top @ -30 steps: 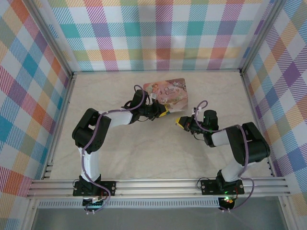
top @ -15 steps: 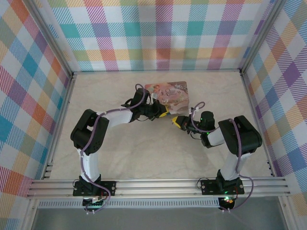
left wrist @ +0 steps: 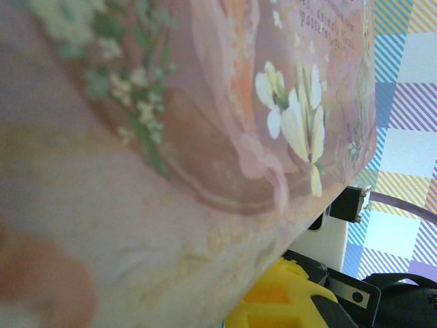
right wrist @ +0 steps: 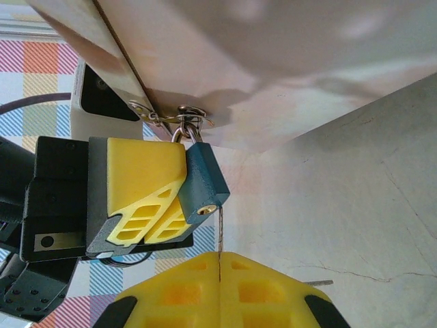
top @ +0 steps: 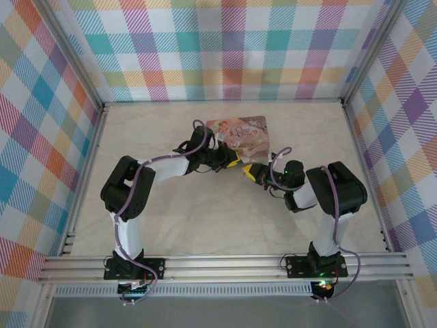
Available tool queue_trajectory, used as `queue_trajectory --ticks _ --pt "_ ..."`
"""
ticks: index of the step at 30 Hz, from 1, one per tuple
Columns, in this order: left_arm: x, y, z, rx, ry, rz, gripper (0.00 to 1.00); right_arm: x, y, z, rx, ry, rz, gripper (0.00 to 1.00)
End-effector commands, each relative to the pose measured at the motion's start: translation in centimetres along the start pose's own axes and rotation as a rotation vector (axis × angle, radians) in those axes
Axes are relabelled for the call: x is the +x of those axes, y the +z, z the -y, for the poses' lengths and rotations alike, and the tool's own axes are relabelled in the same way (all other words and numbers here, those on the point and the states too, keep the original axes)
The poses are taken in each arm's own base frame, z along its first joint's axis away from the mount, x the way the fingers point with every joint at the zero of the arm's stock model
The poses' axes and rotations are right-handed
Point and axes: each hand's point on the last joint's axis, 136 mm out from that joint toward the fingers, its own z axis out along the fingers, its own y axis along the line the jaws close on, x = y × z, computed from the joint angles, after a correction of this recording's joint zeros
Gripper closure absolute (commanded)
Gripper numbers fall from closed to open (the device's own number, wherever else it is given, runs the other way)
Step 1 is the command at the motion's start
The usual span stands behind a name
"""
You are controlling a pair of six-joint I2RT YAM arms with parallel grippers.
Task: Unlock the padlock with the key
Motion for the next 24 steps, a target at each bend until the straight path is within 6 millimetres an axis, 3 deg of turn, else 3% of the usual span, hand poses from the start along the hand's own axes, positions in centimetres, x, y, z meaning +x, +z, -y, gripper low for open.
queue_trajectory --ticks 1,24 --pt "0.0 -1.2 4.1 0.103 0.052 0.006 0.95 -0.2 0.0 -1.1 -0.041 -0.027 0.019 1.0" --pt "0.0 -1.0 4.1 0.115 0.051 0.007 0.95 -0.1 -0.7 -2.2 -0.059 -0.035 0.036 1.0"
